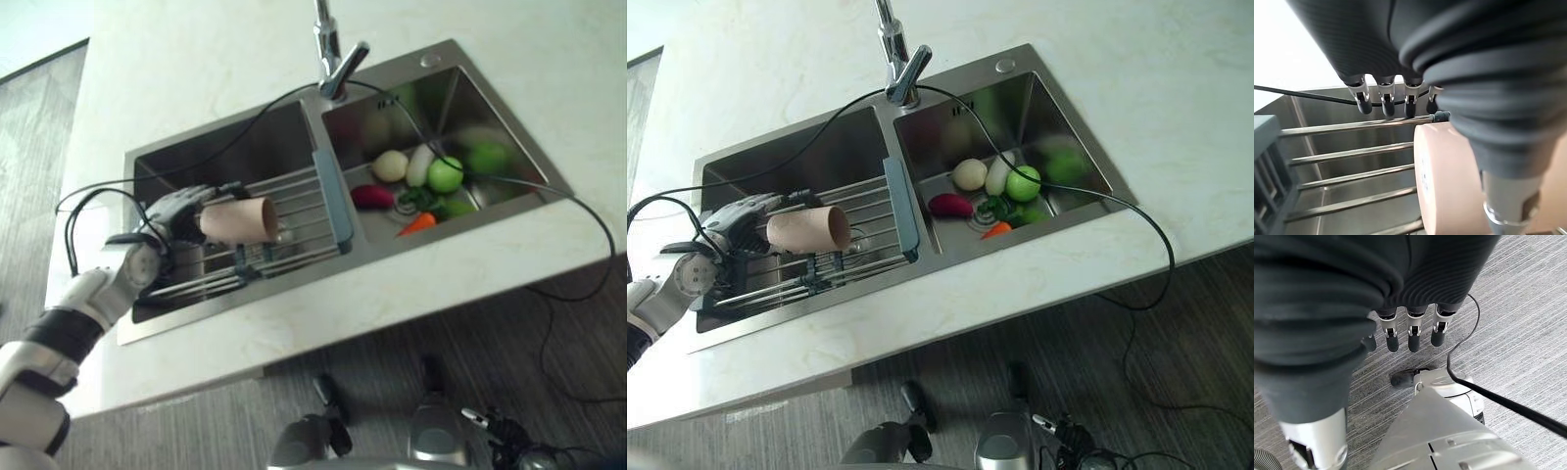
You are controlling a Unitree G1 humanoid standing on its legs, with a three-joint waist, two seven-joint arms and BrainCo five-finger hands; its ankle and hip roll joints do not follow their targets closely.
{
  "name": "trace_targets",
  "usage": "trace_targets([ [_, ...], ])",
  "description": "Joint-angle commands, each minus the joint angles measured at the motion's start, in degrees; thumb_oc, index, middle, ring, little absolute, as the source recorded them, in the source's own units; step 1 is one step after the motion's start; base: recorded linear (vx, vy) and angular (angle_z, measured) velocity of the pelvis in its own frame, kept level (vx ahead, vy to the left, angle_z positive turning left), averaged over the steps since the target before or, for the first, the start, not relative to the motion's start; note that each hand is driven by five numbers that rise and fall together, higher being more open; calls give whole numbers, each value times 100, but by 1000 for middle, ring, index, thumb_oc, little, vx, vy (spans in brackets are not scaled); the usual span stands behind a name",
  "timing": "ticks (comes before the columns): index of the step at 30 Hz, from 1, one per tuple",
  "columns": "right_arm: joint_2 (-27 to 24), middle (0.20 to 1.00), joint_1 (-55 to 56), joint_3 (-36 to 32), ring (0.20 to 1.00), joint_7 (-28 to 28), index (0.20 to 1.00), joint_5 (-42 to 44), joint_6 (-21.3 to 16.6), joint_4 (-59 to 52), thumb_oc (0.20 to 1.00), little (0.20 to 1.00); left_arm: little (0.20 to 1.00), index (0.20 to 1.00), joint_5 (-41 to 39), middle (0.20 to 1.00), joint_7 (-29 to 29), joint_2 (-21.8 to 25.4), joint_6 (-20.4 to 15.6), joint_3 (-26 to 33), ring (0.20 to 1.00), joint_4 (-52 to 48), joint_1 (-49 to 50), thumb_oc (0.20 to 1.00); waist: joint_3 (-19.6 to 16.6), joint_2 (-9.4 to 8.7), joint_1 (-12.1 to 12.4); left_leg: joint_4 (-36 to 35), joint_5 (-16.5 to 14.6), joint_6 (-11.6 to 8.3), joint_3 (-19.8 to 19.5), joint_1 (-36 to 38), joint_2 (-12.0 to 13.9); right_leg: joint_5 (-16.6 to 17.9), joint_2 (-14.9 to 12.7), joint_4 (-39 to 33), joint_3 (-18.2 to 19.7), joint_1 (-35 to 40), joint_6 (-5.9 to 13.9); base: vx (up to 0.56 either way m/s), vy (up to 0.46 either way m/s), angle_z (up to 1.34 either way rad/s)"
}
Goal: Place the dishes in the dishwasher.
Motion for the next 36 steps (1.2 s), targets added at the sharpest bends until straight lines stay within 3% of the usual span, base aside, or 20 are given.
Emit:
trace_targets([
  [1, 37, 1000, -111, 55, 1000, -66, 1000, 283, -6, 26, 1000, 1000, 1000, 1000, -117, 1000, 185, 243, -26, 404, 1000, -131, -374, 1000, 61, 23, 82, 7, -389, -34, -849, -43, -187, 86, -240, 194, -434, -152, 374, 15, 10, -3],
  [18, 130, 1000, -21, -63, 1000, -163, 1000, 307, -63, -25, 1000, 1000, 1000, 1000, 91, 1000, 1165, 35, -86, 1123, 1000, -826, 437, 1000, 82, 97, 182, 7, -417, -47, -919, -31, -239, 56, -308, 205, -465, -131, 380, 1, 1, 1],
  [24, 151, 1000, -26, -131, 1000, -196, 1000, 296, -83, 10, 1000, 1000, 1000, 1000, 228, 1000, 1062, -96, -51, 1350, 1000, -1255, 756, 1000, 93, 132, 234, 7, -427, -58, -947, -26, -250, 56, -334, 192, -520, -110, 388, 0, 0, 0],
  [36, 114, 1000, -61, -152, 1000, -168, 1000, 283, -81, 13, 1000, 1000, 1000, 1000, 212, 1000, 1002, -153, 17, 1195, 1000, -1209, 786, 1000, 134, 143, 208, 7, -413, -77, -884, -48, -223, 84, -350, 189, -529, -164, 412, 0, 0, 0],
])
